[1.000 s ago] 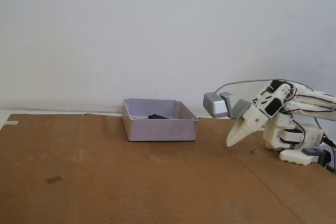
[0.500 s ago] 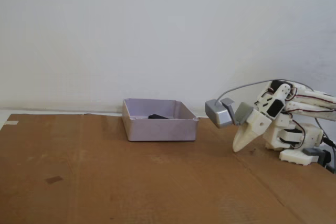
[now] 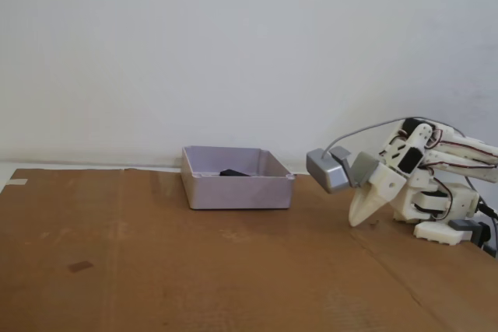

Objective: Grasp a block and put it in the box.

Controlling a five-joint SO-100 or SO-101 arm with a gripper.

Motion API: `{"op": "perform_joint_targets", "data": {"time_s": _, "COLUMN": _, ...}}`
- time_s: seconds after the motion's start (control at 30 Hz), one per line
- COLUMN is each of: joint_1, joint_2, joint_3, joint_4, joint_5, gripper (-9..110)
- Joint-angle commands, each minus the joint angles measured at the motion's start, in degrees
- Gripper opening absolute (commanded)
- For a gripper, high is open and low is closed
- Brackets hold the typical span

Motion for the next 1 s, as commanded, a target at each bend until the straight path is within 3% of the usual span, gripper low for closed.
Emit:
{"op": "perform_joint_targets", "data": {"time_s": 0.0, "joint_1": -0.1, "joint_2": -0.2, "joint_3": 2.6, "joint_4": 7.4, "joint_5": 0.1, "gripper": 0}}
{"op": "perform_joint_targets", "data": {"time_s": 0.97, "joint_1": 0.4, "joint_2": -0.3, "joint_3": 2.6, "joint_4": 10.6, "joint_5": 0.2, "gripper": 0}}
